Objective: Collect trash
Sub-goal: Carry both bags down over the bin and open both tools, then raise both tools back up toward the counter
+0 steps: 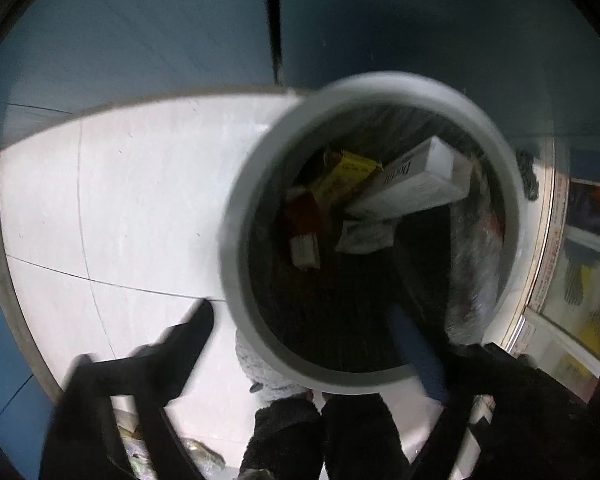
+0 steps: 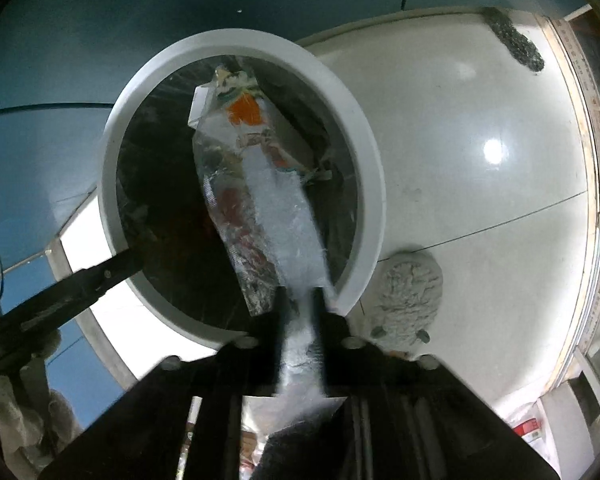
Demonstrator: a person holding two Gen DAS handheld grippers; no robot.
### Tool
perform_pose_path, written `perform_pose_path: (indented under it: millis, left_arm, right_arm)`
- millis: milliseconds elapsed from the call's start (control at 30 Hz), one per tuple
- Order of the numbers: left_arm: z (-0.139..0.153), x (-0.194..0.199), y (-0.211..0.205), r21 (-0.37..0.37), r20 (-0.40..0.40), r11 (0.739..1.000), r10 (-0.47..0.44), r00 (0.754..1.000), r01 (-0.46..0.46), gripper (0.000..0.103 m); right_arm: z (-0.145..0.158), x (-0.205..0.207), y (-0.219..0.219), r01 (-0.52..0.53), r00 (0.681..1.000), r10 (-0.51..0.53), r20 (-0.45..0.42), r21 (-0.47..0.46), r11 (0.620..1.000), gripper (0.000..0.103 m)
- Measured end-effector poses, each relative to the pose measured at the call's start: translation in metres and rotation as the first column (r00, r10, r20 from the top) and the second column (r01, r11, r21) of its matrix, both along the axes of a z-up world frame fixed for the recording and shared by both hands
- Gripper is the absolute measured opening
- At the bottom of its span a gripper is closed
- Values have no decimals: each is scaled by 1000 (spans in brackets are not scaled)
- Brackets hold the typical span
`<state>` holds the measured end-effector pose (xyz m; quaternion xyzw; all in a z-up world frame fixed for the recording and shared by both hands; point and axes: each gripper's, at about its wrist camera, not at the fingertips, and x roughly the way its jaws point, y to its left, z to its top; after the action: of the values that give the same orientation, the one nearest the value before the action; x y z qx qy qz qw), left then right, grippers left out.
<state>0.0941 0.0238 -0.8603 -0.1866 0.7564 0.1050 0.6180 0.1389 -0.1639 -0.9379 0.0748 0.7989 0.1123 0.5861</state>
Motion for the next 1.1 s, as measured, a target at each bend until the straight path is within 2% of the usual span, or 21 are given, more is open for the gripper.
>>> perform_pose_path:
  millis: [33, 100, 167, 233, 300, 333, 433, 633, 667, 933, 1100]
  left_arm:
    - [5, 0, 2, 7, 6, 1000, 4, 1000, -4, 93]
    - [15, -5, 6, 27, 11, 1000, 8, 1000, -8, 97]
    - [28, -12, 10, 61, 19, 998, 4, 1000, -5, 100]
    - [45, -19, 11, 88, 32, 996, 2, 999, -5, 101]
    - [63, -25, 11, 112, 48, 994, -7, 999, 1, 101]
    - [69, -29, 10, 120, 57, 993, -10, 998, 3, 101]
    - [108, -41, 10, 170, 84, 985, -35, 996, 20, 101]
    - [214, -61, -2, 202, 126, 979, -64, 990, 38, 100]
    - [241, -65, -4, 202, 135, 979, -66, 989, 37, 101]
    - [387, -82, -10, 198, 218, 980, -27, 976, -17, 101]
    - [454, -91, -13, 180, 257, 983, -26, 966, -21, 101]
  right_arm:
    - [3, 0, 0, -2, 1000, 2, 6, -1, 1000, 46]
    - [9, 0, -3, -5, 1000, 5, 24, -4, 1000, 59]
    - [18, -2, -3, -15, 999, 15, 36, -3, 1000, 67]
    - [29, -3, -6, -23, 998, 23, 51, -2, 1000, 90]
    - [42, -4, -7, -30, 997, 31, 70, -3, 1000, 103]
    - [53, -5, -7, -42, 995, 43, 88, -9, 999, 103]
    - [84, -9, -3, -70, 988, 73, 133, -28, 997, 103]
    - [185, -16, 1, -150, 950, 174, 259, -111, 983, 103]
    - [207, -18, 1, -155, 944, 183, 273, -122, 980, 103]
    - [377, -30, -15, -149, 906, 203, 373, -169, 974, 103]
    - [469, -41, -24, -152, 882, 201, 426, -145, 978, 103]
